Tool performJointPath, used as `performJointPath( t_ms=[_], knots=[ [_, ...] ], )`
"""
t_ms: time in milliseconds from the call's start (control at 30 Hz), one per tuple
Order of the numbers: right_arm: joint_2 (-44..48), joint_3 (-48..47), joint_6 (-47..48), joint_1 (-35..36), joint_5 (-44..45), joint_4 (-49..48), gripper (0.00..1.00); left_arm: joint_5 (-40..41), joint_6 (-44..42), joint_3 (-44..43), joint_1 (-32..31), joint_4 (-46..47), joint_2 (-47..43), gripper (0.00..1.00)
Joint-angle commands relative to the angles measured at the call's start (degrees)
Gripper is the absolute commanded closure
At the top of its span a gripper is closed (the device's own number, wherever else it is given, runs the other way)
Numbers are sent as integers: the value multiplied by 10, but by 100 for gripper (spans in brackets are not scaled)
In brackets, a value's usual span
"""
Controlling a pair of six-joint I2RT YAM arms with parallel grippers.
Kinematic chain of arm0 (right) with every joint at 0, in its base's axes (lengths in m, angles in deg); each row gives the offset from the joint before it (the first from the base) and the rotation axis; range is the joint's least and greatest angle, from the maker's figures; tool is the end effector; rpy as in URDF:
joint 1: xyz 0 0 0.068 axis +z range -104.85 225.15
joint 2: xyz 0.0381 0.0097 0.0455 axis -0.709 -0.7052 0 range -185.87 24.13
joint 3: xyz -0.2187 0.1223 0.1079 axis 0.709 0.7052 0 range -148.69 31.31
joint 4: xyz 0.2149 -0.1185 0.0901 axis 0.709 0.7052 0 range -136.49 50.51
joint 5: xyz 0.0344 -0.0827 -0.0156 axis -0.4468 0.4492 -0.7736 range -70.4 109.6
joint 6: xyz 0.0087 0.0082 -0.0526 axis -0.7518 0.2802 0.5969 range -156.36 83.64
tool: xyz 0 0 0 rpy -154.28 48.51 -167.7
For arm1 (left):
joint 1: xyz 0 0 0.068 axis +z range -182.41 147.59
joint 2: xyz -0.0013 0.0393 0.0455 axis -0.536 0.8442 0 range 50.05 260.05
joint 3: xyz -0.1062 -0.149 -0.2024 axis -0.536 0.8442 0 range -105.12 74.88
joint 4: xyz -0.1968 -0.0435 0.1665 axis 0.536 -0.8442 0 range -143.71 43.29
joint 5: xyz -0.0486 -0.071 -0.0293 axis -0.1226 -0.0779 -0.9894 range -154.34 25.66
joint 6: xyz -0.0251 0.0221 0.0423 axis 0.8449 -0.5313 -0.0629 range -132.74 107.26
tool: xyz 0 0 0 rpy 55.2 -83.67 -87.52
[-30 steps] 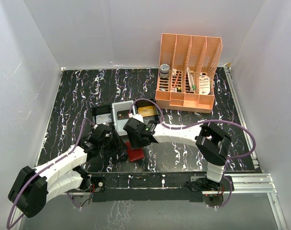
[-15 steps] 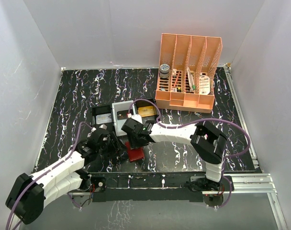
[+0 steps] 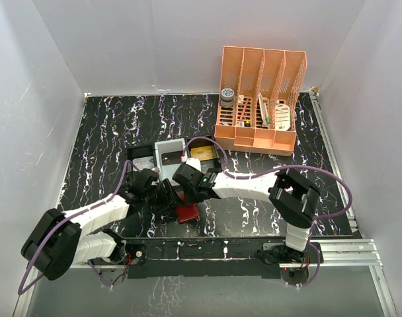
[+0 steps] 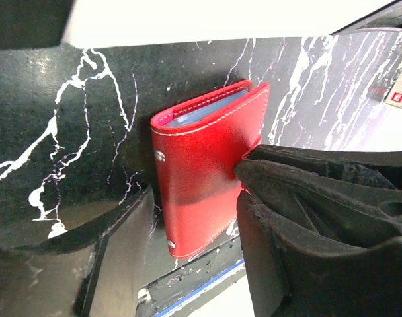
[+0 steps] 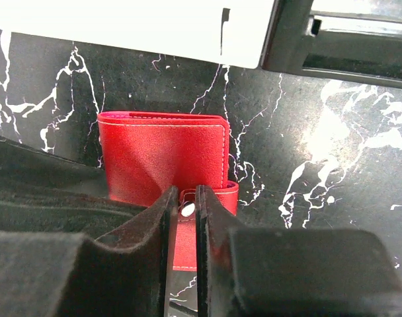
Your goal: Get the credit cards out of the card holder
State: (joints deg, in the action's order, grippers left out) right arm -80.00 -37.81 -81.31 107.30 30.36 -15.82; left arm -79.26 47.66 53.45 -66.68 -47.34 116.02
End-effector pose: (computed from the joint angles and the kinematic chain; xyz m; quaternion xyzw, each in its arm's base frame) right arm 0.1762 0.3190 0.1787 -0.1259 0.9653 0.1142 0.1983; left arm 0.1647 -0.1234 0.1487 -0.1590 0.9040 -0.3595 0.1680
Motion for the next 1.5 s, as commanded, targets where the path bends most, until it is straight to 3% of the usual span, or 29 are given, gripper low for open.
performJointPath(
  t_ms=[0, 100, 367, 533, 1000, 1367, 1467],
  knots=[
    [8, 52, -9, -12, -48, -45, 93, 34, -26, -17, -6, -69, 27, 51],
    [31, 84, -12, -27, -86, -89, 98, 83, -53, -38, -12, -115, 56, 58],
    [65, 110, -9, -55, -121, -112, 100, 108, -67, -48, -29, -141, 122, 71],
    [89, 121, -11, -65, -98, -90, 100, 123, -60, -44, -29, -159, 101, 71],
    [104, 113, -16, -69, -55, -25, 73, 108, -80, -59, -29, -163, 52, 66],
    [94, 119, 9, -75, -92, -72, 74, 87, -90, -61, -30, -168, 34, 59],
    [84, 116, 16, -78, -115, -90, 78, 85, -92, -63, -30, -168, 32, 57]
  ],
)
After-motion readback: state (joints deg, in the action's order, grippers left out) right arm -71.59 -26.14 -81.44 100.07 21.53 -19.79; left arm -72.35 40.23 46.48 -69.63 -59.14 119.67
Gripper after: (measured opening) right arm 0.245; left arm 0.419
